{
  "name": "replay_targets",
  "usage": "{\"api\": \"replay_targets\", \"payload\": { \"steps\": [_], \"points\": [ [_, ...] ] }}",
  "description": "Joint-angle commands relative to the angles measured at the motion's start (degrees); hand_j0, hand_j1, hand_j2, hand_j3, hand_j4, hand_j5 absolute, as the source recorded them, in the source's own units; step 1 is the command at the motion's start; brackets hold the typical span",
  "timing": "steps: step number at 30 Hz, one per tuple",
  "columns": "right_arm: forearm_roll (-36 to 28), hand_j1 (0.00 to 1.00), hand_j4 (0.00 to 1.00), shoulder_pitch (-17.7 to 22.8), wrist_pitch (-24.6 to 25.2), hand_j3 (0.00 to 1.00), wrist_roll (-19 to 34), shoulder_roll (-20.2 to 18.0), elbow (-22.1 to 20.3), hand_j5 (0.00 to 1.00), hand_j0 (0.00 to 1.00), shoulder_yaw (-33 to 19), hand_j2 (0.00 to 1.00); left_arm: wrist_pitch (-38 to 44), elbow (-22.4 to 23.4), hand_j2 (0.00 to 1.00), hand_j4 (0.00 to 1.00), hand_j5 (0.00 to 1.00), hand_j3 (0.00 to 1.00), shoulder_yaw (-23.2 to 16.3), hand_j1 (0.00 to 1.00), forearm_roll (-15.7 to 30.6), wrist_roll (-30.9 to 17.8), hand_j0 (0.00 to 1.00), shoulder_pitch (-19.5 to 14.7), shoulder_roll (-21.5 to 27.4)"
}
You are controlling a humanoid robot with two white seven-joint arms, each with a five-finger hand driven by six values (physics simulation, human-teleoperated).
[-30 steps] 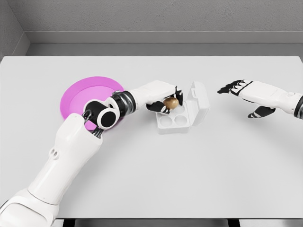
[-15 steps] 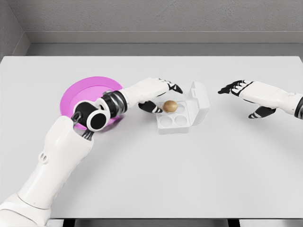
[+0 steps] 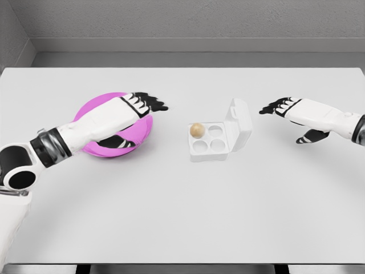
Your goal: Pack egg into the box and close the box lid
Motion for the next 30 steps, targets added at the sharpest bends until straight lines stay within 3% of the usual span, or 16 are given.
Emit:
{"api": "replay_targets", "payload": {
  "steps": [1, 4, 7, 9, 12, 20, 24, 27, 30],
  "points": [
    [-0.4, 1.00, 1.00, 0.0, 0.1, 1.00, 0.0, 0.0, -0.2, 1.00, 1.00, 0.1, 1.00, -3.9, -0.6, 1.00, 1.00, 1.00, 1.00, 7.3, 1.00, 4.2, 0.0, 1.00, 0.1, 2.9],
    [-0.4, 1.00, 1.00, 0.3, 0.1, 1.00, 0.0, 0.2, -0.3, 1.00, 1.00, 0.1, 1.00, -3.9, -0.3, 1.00, 1.00, 1.00, 1.00, 15.1, 1.00, 9.2, 0.0, 1.00, 5.7, 3.2],
    [-0.2, 1.00, 1.00, 1.1, 0.1, 1.00, -0.2, 0.3, -2.5, 1.00, 1.00, 0.2, 1.00, -3.9, 1.6, 1.00, 1.00, 1.00, 1.00, 23.7, 1.00, 16.2, 0.0, 1.00, 13.8, 5.2],
    [-0.1, 1.00, 1.00, 1.1, 0.1, 1.00, -0.4, 0.4, -3.9, 1.00, 1.00, 1.2, 1.00, -3.9, 6.6, 1.00, 1.00, 1.00, 1.00, 26.2, 1.00, 20.3, 0.0, 1.00, 14.5, 5.2],
    [-0.3, 1.00, 1.00, 1.2, 0.1, 1.00, -0.5, 0.4, -5.9, 1.00, 1.00, 1.3, 1.00, -3.9, 8.1, 1.00, 1.00, 1.00, 1.00, 26.4, 1.00, 22.8, 0.0, 1.00, 14.7, 5.2],
    [-0.5, 1.00, 1.00, 2.0, 0.1, 1.00, -0.6, 0.6, -9.9, 1.00, 1.00, 1.3, 1.00, -3.9, 8.2, 1.00, 1.00, 1.00, 1.00, 26.2, 1.00, 22.1, 0.0, 1.00, 15.0, 4.9],
    [-0.4, 1.00, 1.00, 2.7, 0.1, 1.00, -0.6, 2.8, -16.5, 1.00, 1.00, 1.5, 1.00, -3.9, 8.1, 1.00, 1.00, 1.00, 1.00, 25.9, 1.00, 22.0, 0.0, 1.00, 15.2, 4.7],
    [0.1, 1.00, 1.00, 2.7, 0.1, 1.00, -0.4, 6.4, -17.7, 1.00, 1.00, 3.0, 1.00, -3.9, 7.6, 1.00, 1.00, 1.00, 1.00, 24.5, 1.00, 21.6, 0.0, 1.00, 15.2, 4.2],
    [-0.4, 1.00, 1.00, 2.6, 0.1, 1.00, -0.3, 5.4, -17.6, 1.00, 1.00, 2.2, 1.00, -3.9, 7.4, 1.00, 1.00, 1.00, 1.00, 23.0, 1.00, 20.7, 0.0, 1.00, 15.0, 4.2]
  ]
}}
